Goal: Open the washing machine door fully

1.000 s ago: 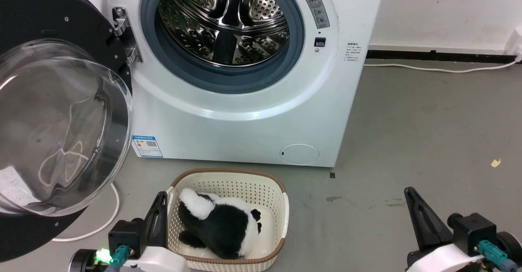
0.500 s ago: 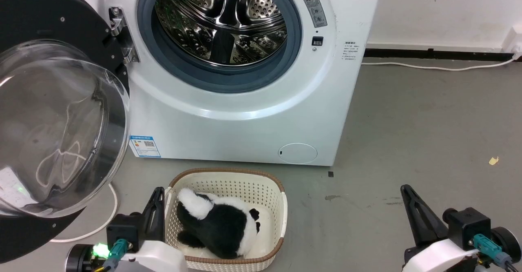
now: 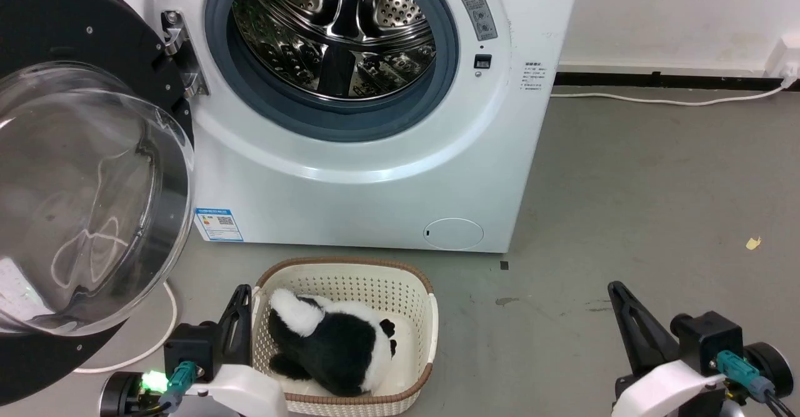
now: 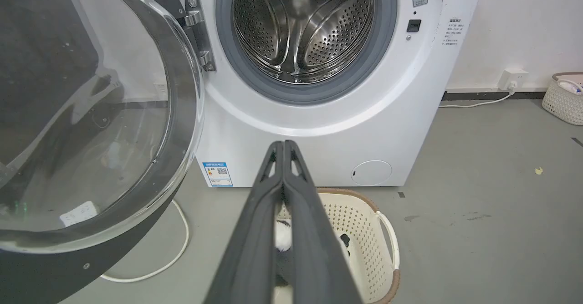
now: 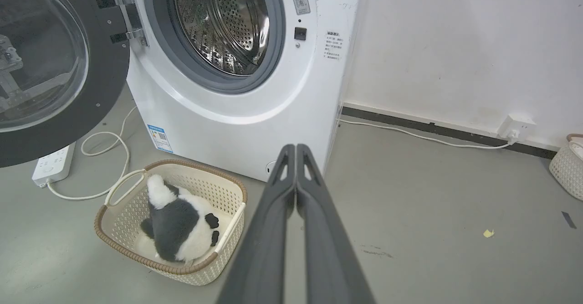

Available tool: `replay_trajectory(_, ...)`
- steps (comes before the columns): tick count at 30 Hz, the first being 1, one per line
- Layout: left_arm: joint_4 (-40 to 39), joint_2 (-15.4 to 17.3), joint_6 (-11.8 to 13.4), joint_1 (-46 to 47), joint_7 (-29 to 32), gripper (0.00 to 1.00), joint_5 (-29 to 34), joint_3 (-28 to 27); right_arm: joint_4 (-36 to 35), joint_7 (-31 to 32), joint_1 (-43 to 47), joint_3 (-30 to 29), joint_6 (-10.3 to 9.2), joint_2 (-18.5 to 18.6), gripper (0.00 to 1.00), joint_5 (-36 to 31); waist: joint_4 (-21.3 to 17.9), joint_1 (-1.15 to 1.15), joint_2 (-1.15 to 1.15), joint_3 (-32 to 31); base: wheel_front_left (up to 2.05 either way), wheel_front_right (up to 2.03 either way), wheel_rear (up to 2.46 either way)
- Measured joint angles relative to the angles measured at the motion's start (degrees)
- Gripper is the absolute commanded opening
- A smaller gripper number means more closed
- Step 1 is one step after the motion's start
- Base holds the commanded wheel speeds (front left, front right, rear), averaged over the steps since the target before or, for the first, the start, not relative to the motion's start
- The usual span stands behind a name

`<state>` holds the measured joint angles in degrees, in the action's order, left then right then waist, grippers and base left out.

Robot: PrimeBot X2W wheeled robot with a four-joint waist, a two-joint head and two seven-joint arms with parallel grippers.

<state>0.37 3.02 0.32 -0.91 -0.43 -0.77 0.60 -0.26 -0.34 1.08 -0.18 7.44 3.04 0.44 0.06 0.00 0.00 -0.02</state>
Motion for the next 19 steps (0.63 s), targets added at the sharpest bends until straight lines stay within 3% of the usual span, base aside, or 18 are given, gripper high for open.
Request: replay_trajectory(19,-0.1,-0.2,-0.1,0.0,0.4,0.00,0.3,-0.6,0.1,0.3,-0.4,0.2,0.00,0.0,0.00,0.0,-0.1,0.00,0.00,0.0,0.00,0.00,0.00)
